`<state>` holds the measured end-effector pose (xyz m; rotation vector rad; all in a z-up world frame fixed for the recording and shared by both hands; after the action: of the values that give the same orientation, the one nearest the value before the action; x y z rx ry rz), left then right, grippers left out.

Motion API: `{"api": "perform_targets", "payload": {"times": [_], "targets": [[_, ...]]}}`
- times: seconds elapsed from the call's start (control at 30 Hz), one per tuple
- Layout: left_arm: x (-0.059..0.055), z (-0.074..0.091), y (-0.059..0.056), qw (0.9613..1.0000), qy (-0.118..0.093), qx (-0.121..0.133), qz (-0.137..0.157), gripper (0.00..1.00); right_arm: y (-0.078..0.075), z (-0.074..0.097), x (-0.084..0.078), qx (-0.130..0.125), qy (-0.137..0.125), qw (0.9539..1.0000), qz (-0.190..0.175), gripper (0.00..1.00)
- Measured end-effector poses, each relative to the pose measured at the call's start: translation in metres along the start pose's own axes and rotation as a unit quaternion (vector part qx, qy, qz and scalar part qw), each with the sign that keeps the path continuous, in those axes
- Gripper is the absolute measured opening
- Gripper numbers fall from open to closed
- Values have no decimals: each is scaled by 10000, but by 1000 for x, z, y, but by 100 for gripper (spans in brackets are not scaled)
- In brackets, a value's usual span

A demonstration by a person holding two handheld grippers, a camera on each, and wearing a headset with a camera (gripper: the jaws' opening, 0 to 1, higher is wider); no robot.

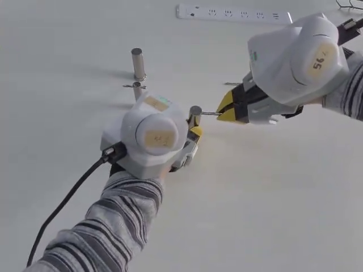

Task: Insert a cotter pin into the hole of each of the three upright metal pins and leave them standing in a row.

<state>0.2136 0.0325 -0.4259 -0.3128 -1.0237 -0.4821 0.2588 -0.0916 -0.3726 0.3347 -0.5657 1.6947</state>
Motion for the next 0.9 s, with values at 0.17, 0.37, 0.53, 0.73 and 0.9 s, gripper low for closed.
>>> {"api": "perform_targets", "payload": {"times": [0.17, 0.37, 0.53, 0.73, 0.9], "targets": [[-2, 1, 0, 10000, 37, 12, 41, 10, 1, -1, 2, 34, -80, 9995, -295, 0], [-2, 1, 1, 10000, 44, -34, 30, 10, 3, -3, 5, 3, -103, 9994, -336, 0], [-2, 1, 1, 10000, 41, -44, 28, 10, 0, -5, 5, -16, -168, 9991, -398, 0], [-2, 0, 1, 10000, 42, -39, 42, 10, 0, -10, 9, -57, -217, 9992, -329, 0], [-2, 0, 1, 10000, 41, -36, 57, 10, 1, -11, 11, -79, -258, 9992, -298, 0]]}}
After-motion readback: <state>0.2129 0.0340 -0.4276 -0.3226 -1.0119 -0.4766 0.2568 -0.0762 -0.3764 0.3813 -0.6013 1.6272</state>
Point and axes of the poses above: the centre of the closed fingertips' face, and the gripper's own axes: z roughly backward along the fingers, y roughly to its left, x roughly out of its top, the point moved 9 cm from there along z, roughly backward along the fingers, and after that the axes turned 2 degrees about x, right-handed, at the moved point
